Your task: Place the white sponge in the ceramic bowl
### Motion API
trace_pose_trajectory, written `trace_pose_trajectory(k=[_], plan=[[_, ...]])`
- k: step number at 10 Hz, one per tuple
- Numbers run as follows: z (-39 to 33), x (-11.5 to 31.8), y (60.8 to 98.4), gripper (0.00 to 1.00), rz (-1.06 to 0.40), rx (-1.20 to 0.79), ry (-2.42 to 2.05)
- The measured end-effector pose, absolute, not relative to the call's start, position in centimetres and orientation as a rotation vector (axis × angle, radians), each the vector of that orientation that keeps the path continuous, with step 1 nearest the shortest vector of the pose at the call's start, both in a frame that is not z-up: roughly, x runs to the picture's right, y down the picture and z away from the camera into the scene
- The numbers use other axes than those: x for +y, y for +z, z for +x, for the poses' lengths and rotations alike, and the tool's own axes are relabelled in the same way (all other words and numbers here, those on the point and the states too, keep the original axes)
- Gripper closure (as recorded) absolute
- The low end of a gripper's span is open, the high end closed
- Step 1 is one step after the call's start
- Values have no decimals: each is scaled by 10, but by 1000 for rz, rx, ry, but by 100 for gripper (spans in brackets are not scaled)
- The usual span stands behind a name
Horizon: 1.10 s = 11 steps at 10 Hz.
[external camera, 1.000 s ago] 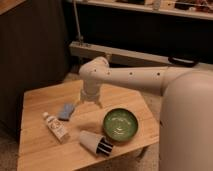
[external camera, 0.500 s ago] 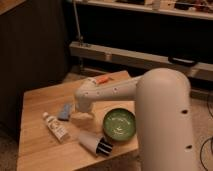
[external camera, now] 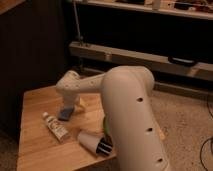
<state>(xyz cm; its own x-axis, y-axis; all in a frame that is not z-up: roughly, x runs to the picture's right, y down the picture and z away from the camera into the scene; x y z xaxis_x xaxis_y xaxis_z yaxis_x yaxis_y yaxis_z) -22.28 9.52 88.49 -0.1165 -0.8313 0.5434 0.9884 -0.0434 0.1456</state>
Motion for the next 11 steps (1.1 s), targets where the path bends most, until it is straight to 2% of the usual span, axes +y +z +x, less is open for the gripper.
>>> trace_pose_trajectory(k=[2,4,7,11], plan=[[-241,62,864,20,-431,-568,-1662],[-247,54,850,20,-478,-591,-1669],[-219,68,843,20,-532,-655,-1593],[-175,95,836,20,-515,-733,-1436]])
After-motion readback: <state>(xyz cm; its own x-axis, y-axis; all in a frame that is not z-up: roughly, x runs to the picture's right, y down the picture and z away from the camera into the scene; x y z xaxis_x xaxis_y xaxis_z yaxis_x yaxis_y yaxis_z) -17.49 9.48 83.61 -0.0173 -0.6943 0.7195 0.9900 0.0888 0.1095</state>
